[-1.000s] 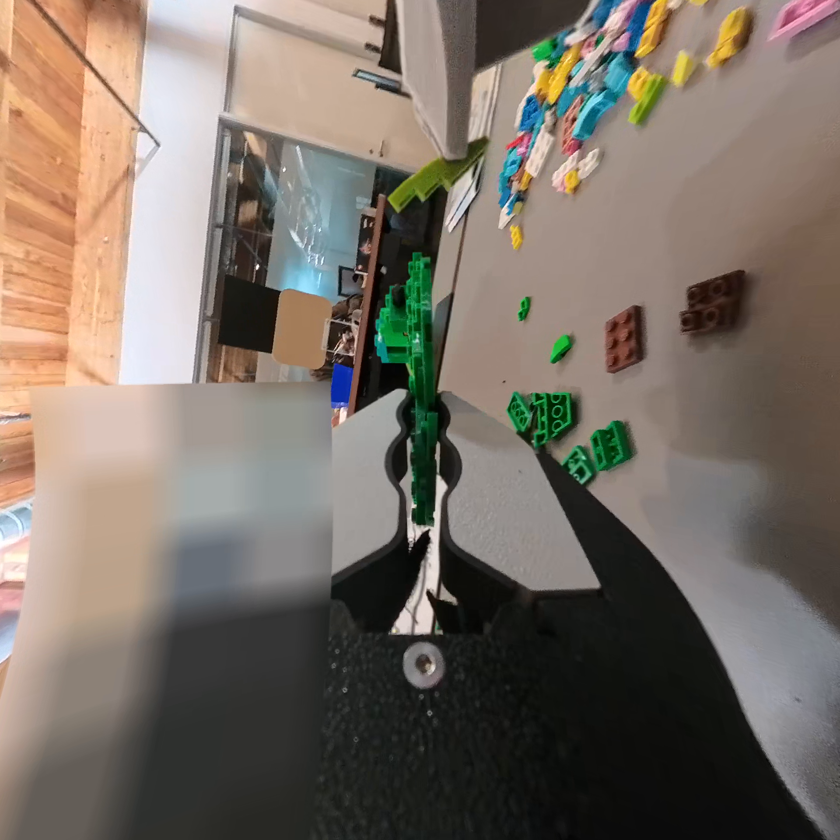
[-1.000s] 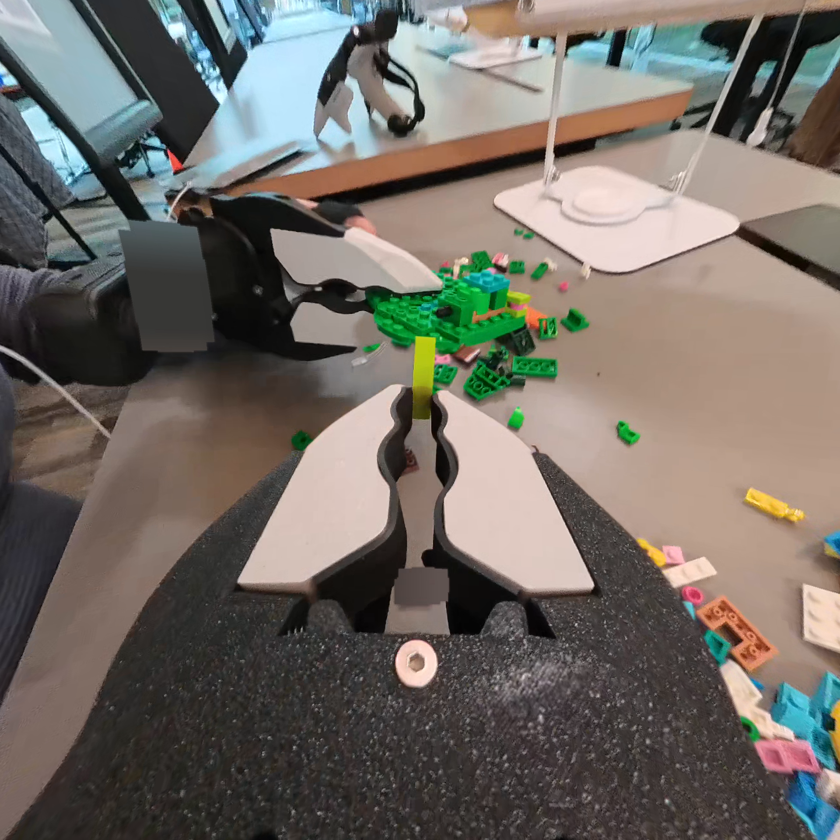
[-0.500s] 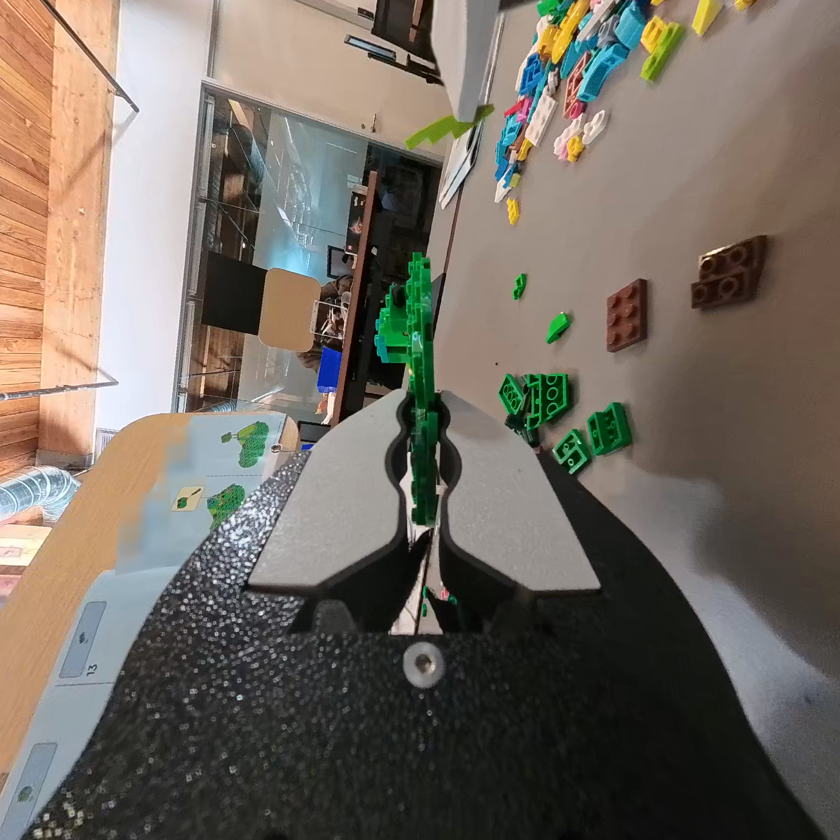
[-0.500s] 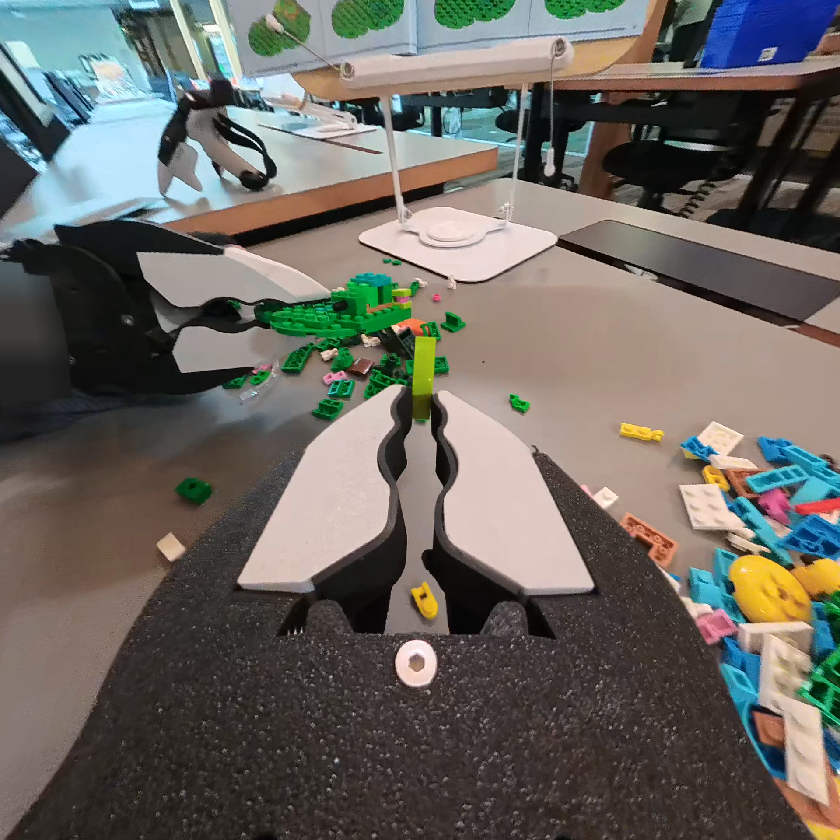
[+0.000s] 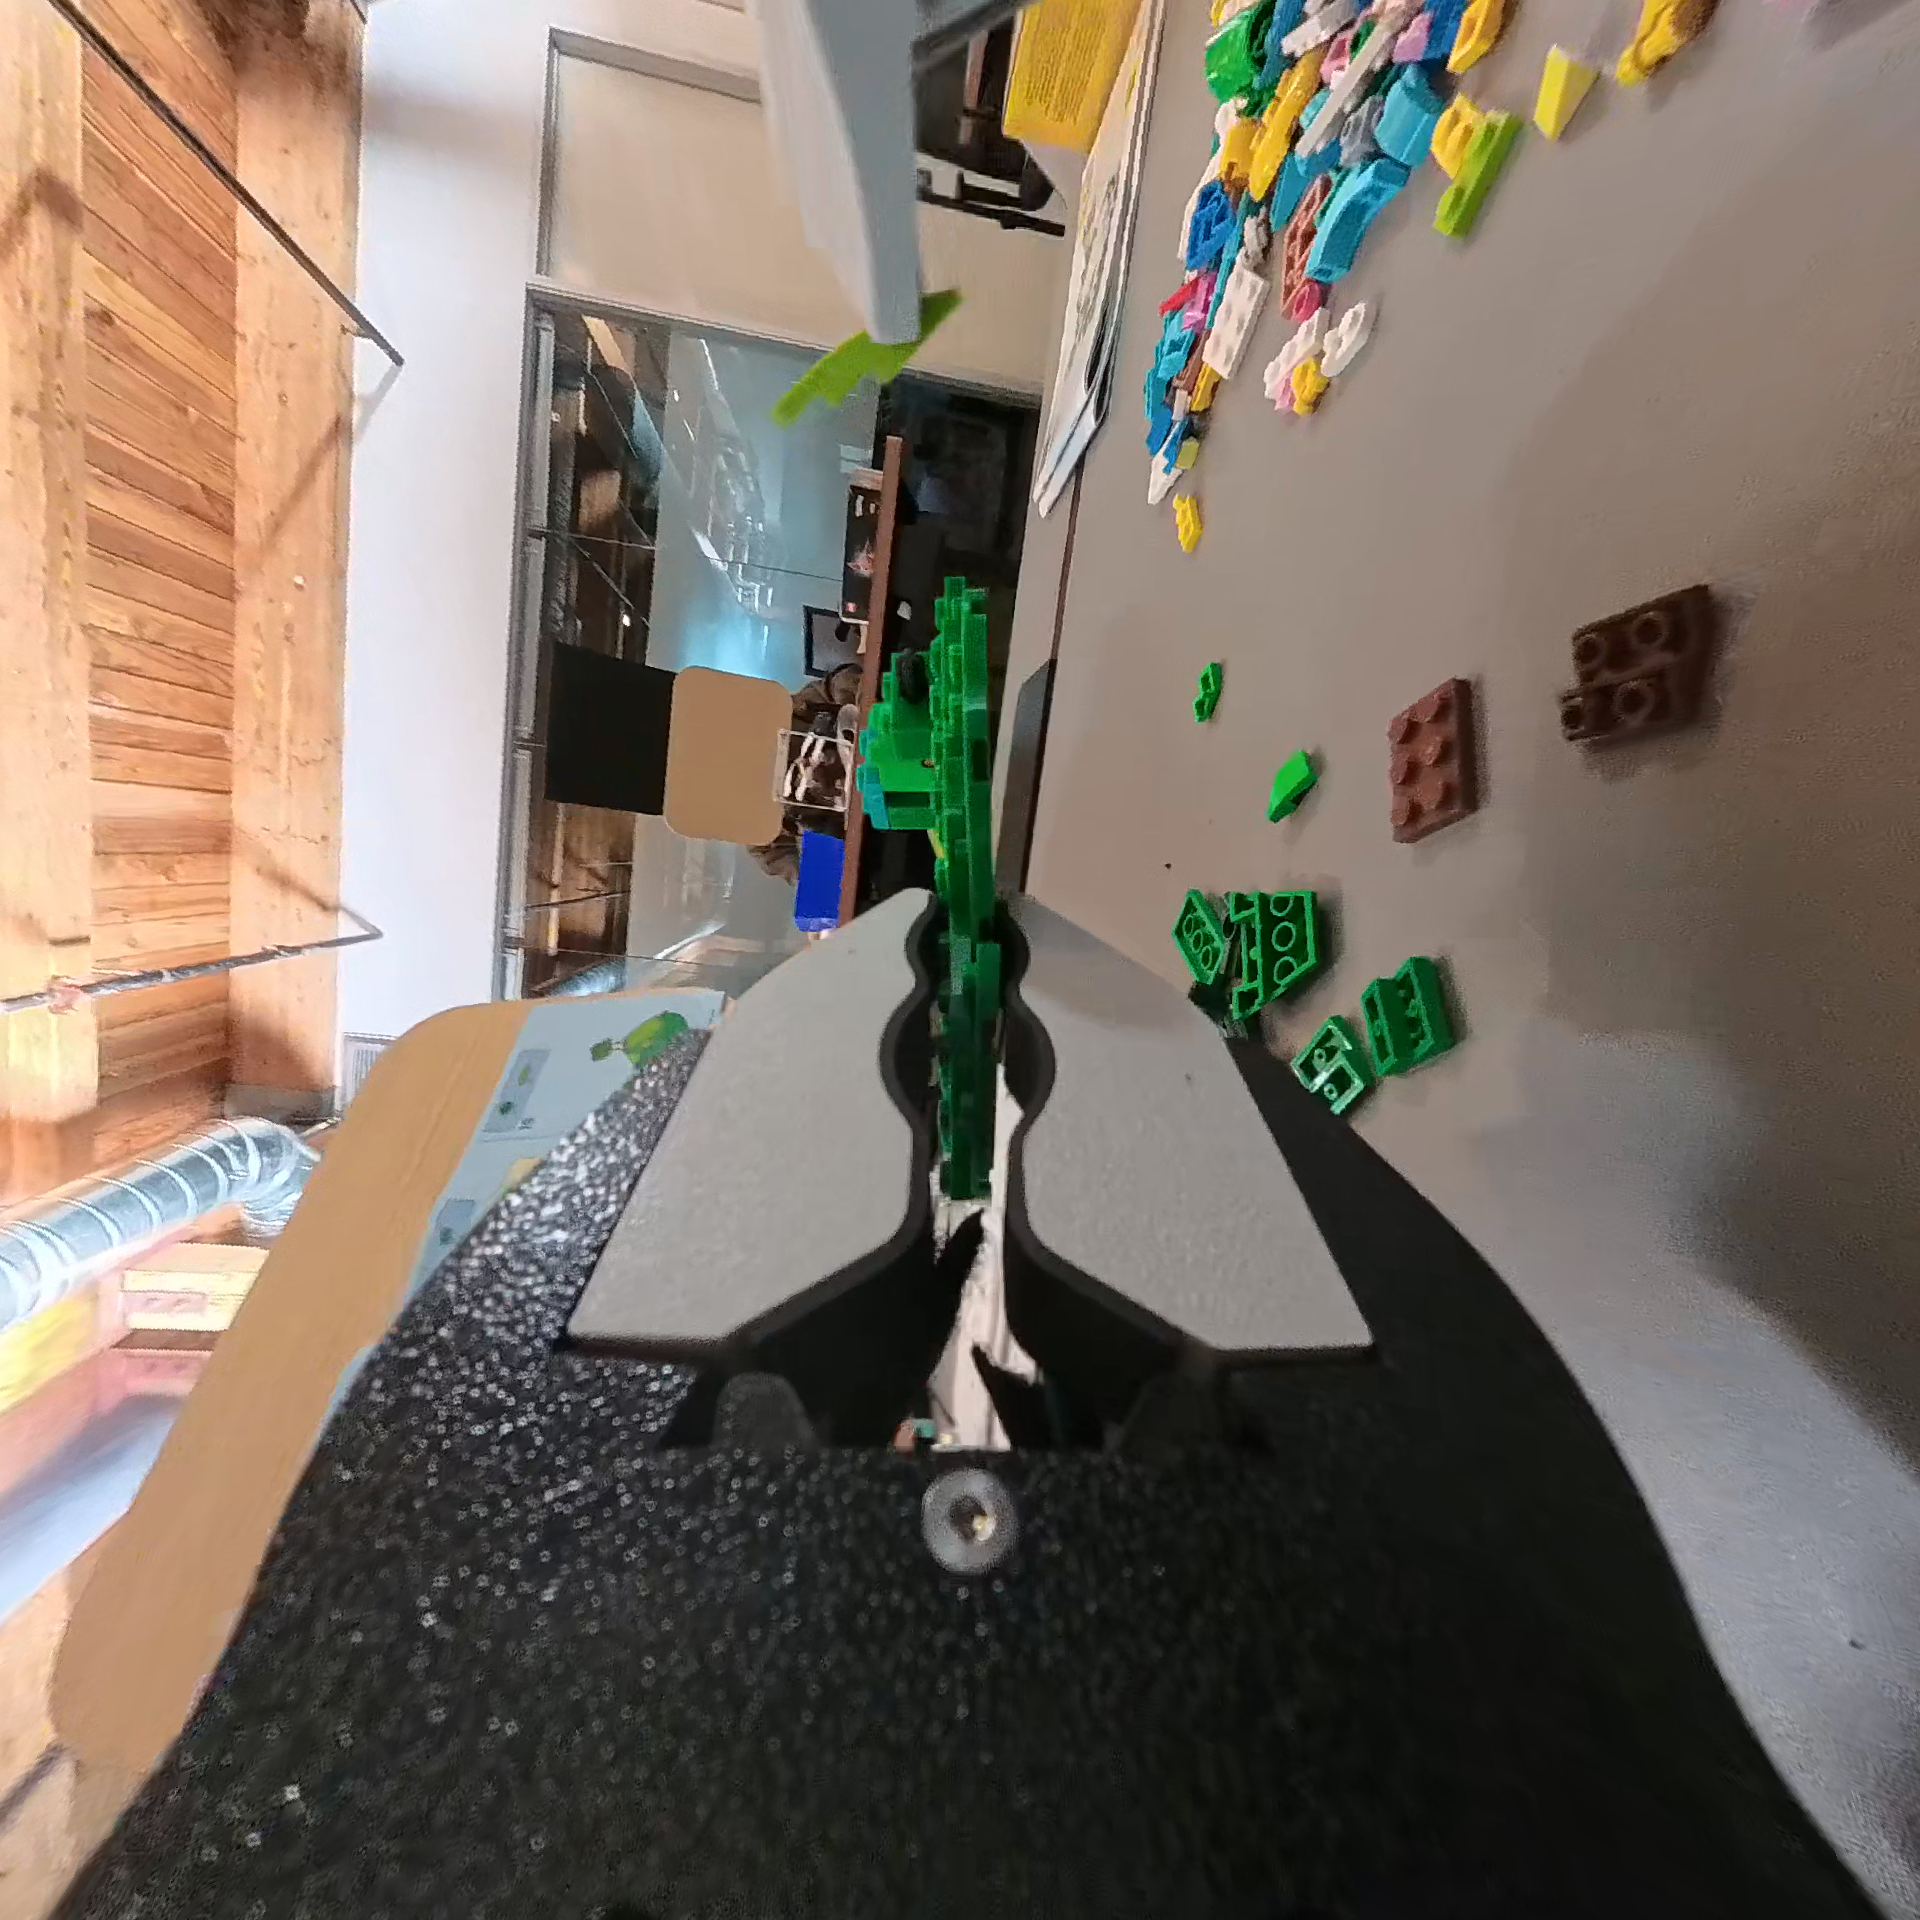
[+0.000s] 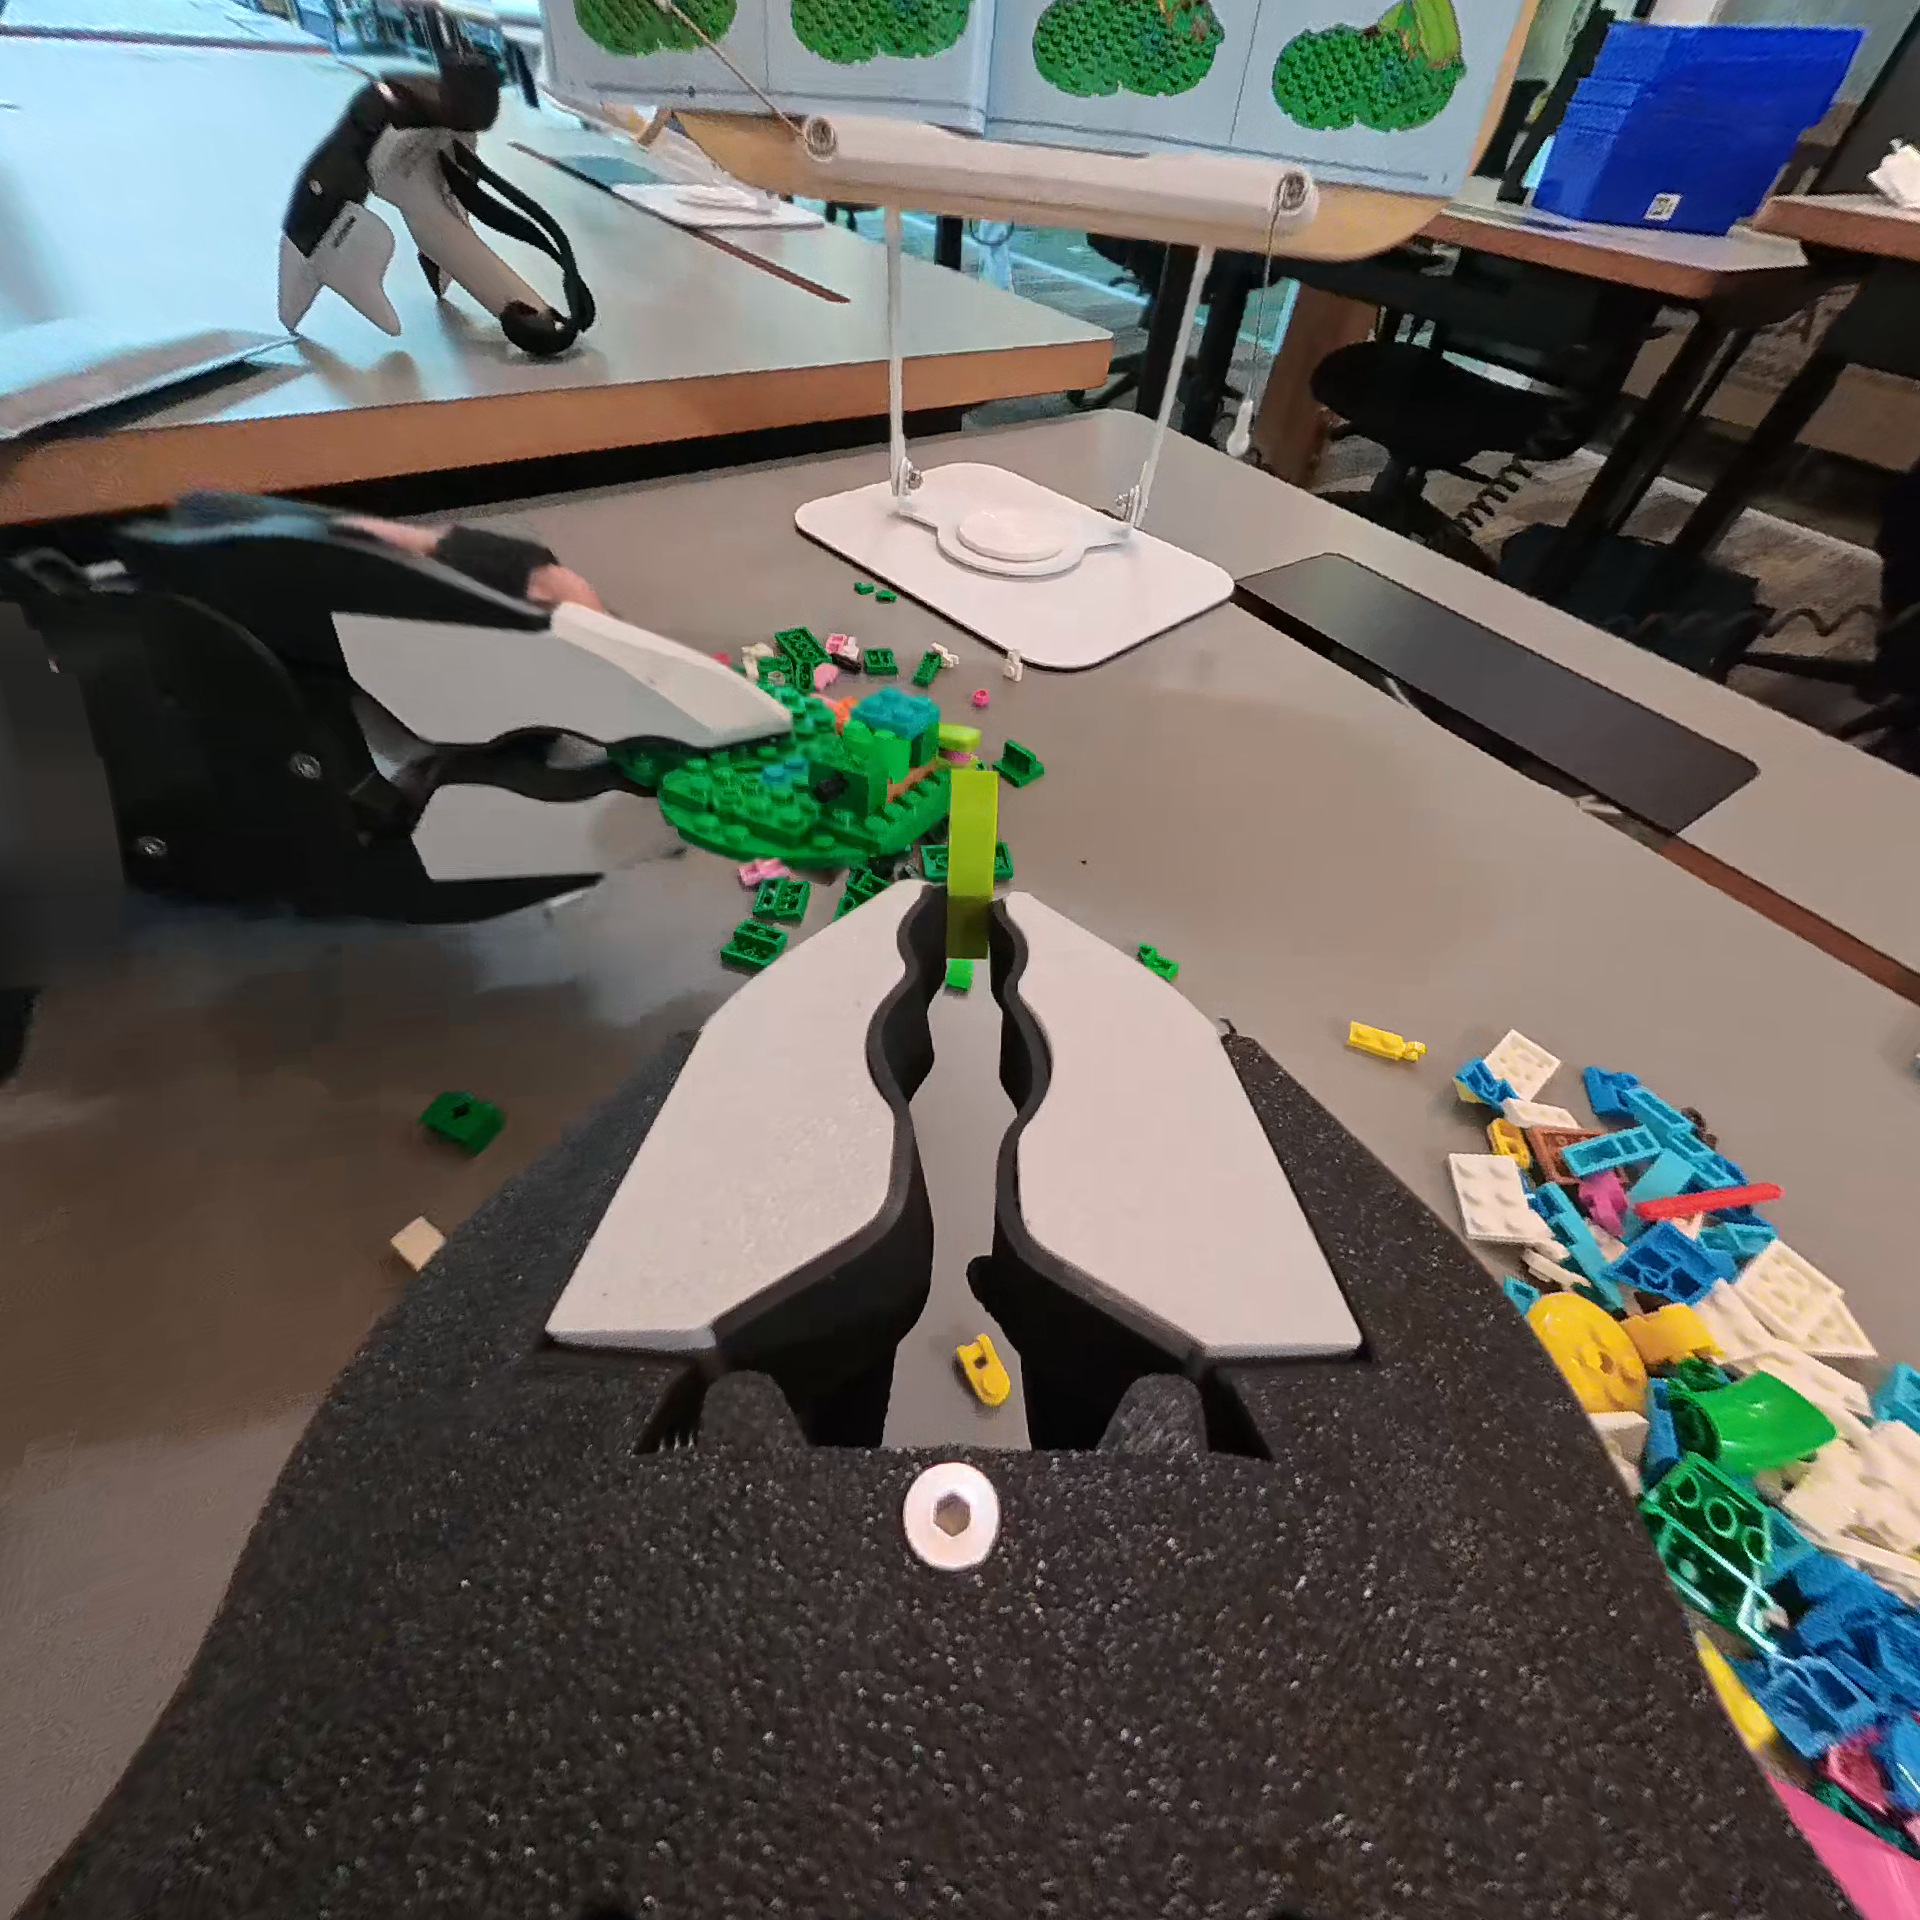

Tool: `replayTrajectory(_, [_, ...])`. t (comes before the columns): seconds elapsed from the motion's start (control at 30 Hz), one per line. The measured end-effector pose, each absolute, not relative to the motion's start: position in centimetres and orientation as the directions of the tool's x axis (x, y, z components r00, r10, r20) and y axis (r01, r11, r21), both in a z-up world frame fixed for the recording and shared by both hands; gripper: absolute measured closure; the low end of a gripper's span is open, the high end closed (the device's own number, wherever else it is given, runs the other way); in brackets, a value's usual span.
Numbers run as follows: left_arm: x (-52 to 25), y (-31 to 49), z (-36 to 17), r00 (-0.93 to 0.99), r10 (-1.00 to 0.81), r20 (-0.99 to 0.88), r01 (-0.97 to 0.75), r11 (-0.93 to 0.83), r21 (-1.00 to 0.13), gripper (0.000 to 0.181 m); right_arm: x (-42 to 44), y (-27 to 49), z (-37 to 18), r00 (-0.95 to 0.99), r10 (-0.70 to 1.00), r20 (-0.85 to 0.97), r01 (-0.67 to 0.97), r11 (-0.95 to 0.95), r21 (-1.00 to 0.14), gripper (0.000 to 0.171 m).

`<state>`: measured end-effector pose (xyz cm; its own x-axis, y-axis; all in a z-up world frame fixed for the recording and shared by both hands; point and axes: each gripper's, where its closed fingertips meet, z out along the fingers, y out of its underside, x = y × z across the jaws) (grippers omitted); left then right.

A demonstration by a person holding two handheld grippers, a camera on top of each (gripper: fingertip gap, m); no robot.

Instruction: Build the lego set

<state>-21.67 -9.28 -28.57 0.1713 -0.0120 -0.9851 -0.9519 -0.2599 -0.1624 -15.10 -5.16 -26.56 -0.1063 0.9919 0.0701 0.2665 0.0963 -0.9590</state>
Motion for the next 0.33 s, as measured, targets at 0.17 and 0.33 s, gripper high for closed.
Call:
replayTrajectory(0.17, [-20.9, -9.2, -28.4, 0.047, -0.004, -0.999, -0.96, -0.276, -0.044, 0.174, -15.1, -5.7, -25.9, -0.093, 0.994, 0.049, 0.315, 0.076, -0.946, 0.164])
replayTrajectory(0.33, [-20.6, -9.0, -28.6, -0.021, -0.026, -0.999, -0.945, -0.325, 0.028, 0.174, -15.6, -6.2, -26.8, -0.057, 0.998, 0.003, 0.424, 0.027, -0.905, 0.164])
